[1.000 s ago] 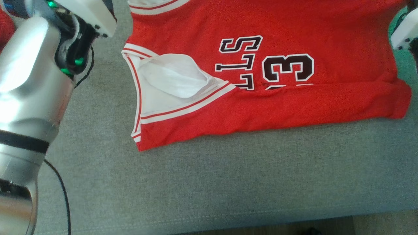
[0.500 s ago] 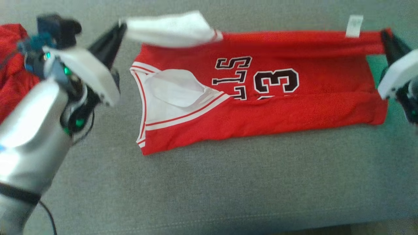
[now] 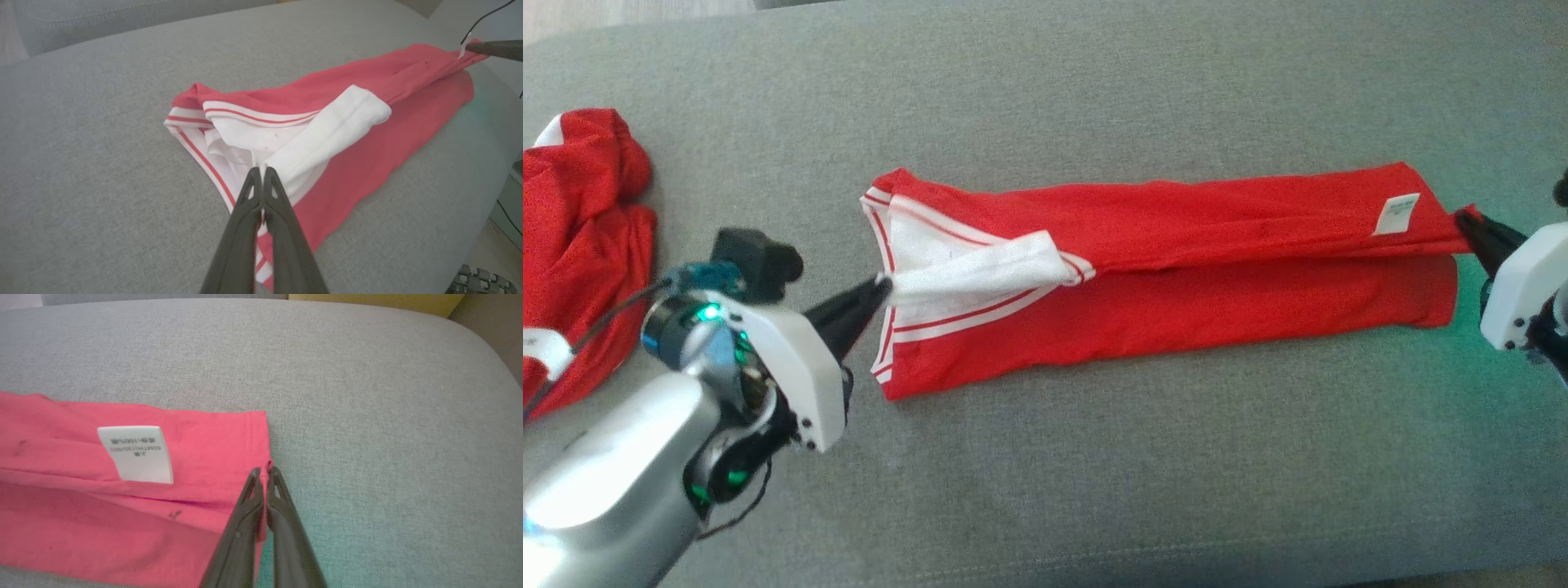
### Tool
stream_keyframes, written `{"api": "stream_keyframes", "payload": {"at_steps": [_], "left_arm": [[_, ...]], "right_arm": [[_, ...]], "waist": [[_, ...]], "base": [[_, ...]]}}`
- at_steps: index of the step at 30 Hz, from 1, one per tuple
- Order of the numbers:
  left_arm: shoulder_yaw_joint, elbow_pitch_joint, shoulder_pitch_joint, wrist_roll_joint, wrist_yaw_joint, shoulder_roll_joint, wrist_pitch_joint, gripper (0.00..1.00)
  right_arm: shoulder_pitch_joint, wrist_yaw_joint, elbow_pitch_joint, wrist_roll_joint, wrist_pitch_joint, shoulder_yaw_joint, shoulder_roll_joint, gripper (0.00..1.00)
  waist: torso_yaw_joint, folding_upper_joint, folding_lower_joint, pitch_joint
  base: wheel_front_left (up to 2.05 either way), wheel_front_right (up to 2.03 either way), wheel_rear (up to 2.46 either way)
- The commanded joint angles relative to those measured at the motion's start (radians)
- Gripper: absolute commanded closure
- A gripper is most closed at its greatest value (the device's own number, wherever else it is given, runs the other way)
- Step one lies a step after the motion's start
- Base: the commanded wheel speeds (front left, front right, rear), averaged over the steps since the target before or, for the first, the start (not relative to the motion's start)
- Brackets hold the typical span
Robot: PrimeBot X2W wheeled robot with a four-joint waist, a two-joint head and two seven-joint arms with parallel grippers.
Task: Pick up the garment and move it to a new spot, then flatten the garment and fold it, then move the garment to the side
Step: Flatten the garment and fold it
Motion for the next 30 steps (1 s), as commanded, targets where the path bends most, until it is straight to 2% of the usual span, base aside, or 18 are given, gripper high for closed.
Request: {"api": "stream_keyframes", "payload": {"at_steps": [1, 9, 10, 11, 12, 13, 17, 20, 24, 27, 30], "left_arm": [[0.035, -0.032, -0.03, 0.006, 0.009, 0.056, 0.006, 1.0], [0.003, -0.038, 0.006, 0.009, 0.018, 0.058, 0.025, 1.0], [-0.002, -0.038, 0.011, 0.005, 0.019, 0.056, 0.032, 0.98], [-0.006, -0.037, 0.016, 0.003, 0.022, 0.054, 0.039, 0.6], [-0.006, -0.037, 0.016, 0.003, 0.022, 0.054, 0.039, 0.6], [-0.007, -0.036, 0.019, 0.002, 0.026, 0.053, 0.04, 0.0], [0.012, -0.027, 0.031, -0.009, 0.05, 0.041, 0.01, 0.0], [0.06, -0.012, 0.043, -0.028, 0.087, 0.021, -0.062, 0.0], [0.147, 0.01, 0.065, -0.063, 0.136, -0.03, -0.207, 0.0], [0.208, 0.03, 0.086, -0.084, 0.165, -0.076, -0.322, 0.0], [0.279, 0.045, 0.117, -0.11, 0.179, -0.129, -0.386, 0.0]], "right_arm": [[0.025, 0.002, -0.029, 0.009, 0.01, 0.005, -0.046, 1.0], [0.063, 0.002, -0.087, 0.015, 0.078, 0.015, -0.073, 1.0], [0.066, 0.002, -0.091, 0.015, 0.082, 0.014, -0.074, 0.87], [0.07, 0.002, -0.093, 0.015, 0.085, 0.013, -0.074, 0.0], [0.07, 0.002, -0.093, 0.015, 0.085, 0.013, -0.074, 0.0], [0.073, 0.002, -0.095, 0.017, 0.086, 0.009, -0.073, 0.0], [0.087, 0.002, -0.109, 0.028, 0.086, -0.014, -0.065, 0.0], [0.091, 0.002, -0.117, 0.027, 0.033, -0.061, -0.053, 0.0], [0.11, 0.002, -0.122, 0.036, -0.064, -0.151, -0.013, 0.0], [0.129, 0.002, -0.123, 0.0, -0.158, -0.212, 0.023, 0.0], [0.161, 0.002, -0.137, -0.038, -0.242, -0.269, 0.072, 0.0]], "waist": [[-0.004, -0.0001, 0.0, -0.002], [-0.017, -0.0001, 0.0, -0.006], [-0.018, -0.0001, 0.0, -0.008], [-0.02, -0.0001, 0.0, -0.01], [-0.02, -0.0001, 0.0, -0.01], [-0.021, -0.0001, 0.0, -0.012], [-0.025, -0.0001, 0.0, -0.03], [-0.028, -0.0001, 0.0, -0.05], [-0.029, -0.0001, 0.0, -0.081], [-0.029, -0.0001, 0.0, -0.102], [-0.029, -0.0001, 0.0, -0.119]], "base": [[0.0, 0.0, 0.0], [0.0, 0.0, 0.0], [0.0, 0.0, 0.0], [0.0, 0.0, 0.0], [0.0, 0.0, 0.0], [0.0, 0.0, 0.0], [0.0, 0.0, 0.0], [0.0, 0.0, 0.0], [0.0, 0.0, 0.0], [0.0, 0.0, 0.0], [0.0, 0.0, 0.0]]}}
